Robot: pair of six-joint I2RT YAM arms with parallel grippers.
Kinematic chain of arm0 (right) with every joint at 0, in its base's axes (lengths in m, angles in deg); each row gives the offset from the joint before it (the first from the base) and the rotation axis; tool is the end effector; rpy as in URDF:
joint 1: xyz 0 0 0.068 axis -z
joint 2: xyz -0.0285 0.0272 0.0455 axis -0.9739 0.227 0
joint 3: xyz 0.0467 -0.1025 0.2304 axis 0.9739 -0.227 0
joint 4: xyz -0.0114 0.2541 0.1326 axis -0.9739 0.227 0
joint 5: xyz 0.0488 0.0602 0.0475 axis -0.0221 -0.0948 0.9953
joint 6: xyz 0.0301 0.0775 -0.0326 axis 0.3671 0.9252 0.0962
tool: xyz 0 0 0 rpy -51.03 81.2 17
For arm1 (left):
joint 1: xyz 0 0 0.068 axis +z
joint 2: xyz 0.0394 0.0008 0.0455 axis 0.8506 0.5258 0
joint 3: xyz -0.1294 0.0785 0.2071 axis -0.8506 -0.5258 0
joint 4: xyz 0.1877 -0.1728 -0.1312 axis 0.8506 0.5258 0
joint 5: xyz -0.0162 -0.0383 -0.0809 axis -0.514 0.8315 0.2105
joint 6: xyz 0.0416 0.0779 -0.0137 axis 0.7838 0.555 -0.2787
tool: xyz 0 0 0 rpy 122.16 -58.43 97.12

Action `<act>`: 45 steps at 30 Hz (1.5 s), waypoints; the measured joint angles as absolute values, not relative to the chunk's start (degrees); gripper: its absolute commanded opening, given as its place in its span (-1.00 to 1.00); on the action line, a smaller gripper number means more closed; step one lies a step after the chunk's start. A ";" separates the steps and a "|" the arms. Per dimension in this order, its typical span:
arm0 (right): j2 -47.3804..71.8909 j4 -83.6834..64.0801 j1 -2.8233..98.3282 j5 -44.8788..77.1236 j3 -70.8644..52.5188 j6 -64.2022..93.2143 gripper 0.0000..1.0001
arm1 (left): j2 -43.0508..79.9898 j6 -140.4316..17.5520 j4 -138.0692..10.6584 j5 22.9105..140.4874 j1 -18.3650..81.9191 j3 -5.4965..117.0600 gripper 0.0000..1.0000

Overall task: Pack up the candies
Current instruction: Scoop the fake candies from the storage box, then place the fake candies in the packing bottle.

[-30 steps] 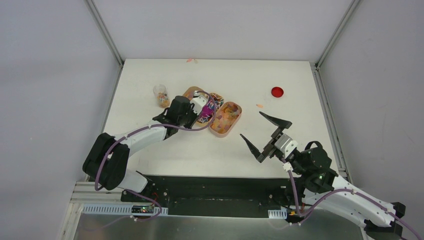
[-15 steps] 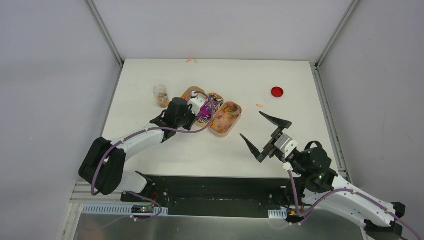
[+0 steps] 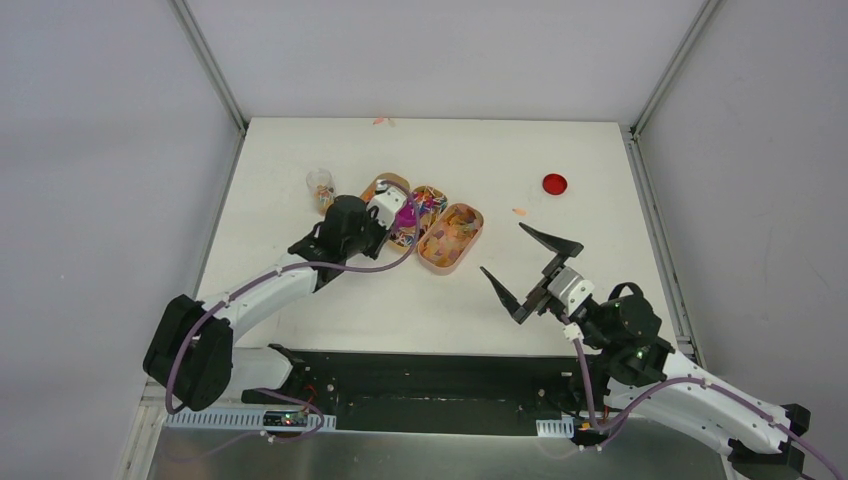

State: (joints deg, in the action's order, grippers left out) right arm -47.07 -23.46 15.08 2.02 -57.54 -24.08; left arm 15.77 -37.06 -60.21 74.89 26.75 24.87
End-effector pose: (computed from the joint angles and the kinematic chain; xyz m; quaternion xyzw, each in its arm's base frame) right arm 0.1026 0.1726 0.3398 -0.3934 0.4324 0.1783 0.7915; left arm 0.2879 -0.1790 0.1755 0.3368 0.8109 -0.0888 0.4702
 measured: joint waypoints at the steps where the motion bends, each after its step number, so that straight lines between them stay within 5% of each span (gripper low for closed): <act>1: -47.11 -23.46 15.08 1.96 -57.54 -24.08 0.99 | 15.20 -37.04 -60.02 74.89 26.75 24.87 -1.00; 45: -47.74 -23.83 15.08 1.15 -58.24 -24.27 1.00 | -3.07 -36.58 -49.59 72.49 26.75 24.17 -1.00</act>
